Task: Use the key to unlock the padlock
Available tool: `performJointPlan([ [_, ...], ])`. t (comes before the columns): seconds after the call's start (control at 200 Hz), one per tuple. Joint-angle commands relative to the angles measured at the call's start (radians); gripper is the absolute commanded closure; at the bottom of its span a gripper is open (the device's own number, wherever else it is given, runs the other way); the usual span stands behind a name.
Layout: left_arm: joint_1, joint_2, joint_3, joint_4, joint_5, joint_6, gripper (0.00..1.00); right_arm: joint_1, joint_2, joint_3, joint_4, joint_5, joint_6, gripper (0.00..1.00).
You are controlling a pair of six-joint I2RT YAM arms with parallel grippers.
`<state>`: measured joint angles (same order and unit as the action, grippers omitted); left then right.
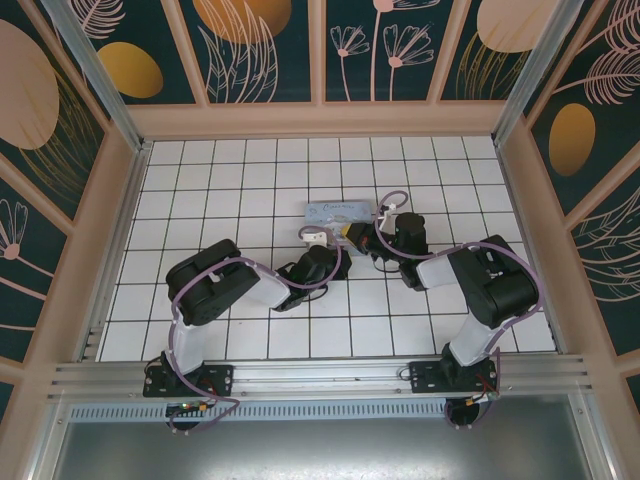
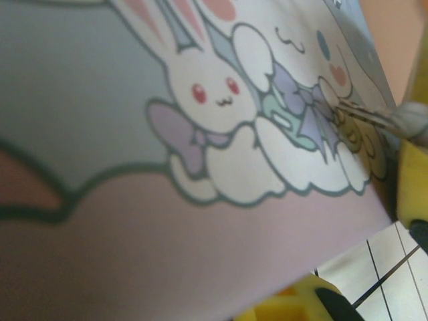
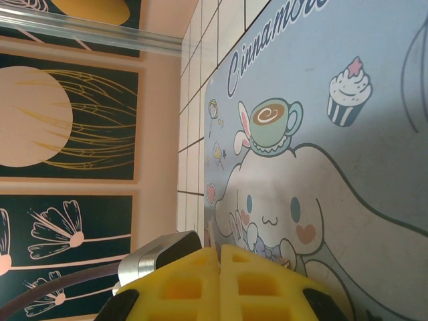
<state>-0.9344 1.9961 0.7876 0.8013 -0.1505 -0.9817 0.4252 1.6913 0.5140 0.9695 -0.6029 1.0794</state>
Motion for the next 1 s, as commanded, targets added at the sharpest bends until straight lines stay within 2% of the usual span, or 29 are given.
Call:
performJointPlan([
  [0.0, 0.003, -0.024, 0.002, -0.088, -0.021, -0.005, 1.00, -0.001, -0.044, 0.005, -0.010, -0.003, -0.009, 1.00],
  [0.275, 0.006, -0.095, -0.003, -0.174, -0.038, -0.008, 1.00, -0.006, -0.271, -0.020, -0.196, 0.021, -0.116, 1.00],
  [0.626, 0.029, -0.181, -0.060, -0.203, -0.001, -0.013, 1.00, -0.008, -0.597, -0.271, -0.291, 0.046, -0.148, 1.00],
  [0.776, 0.050, -0.218, -0.089, -0.186, 0.074, -0.017, 1.00, -0.003, -0.671, -0.380, -0.272, 0.047, -0.111, 1.00],
  [0.996, 0.078, -0.253, -0.087, -0.173, 0.225, -0.018, 1.00, 0.037, -0.659, -0.466, -0.206, 0.065, -0.087, 1.00],
])
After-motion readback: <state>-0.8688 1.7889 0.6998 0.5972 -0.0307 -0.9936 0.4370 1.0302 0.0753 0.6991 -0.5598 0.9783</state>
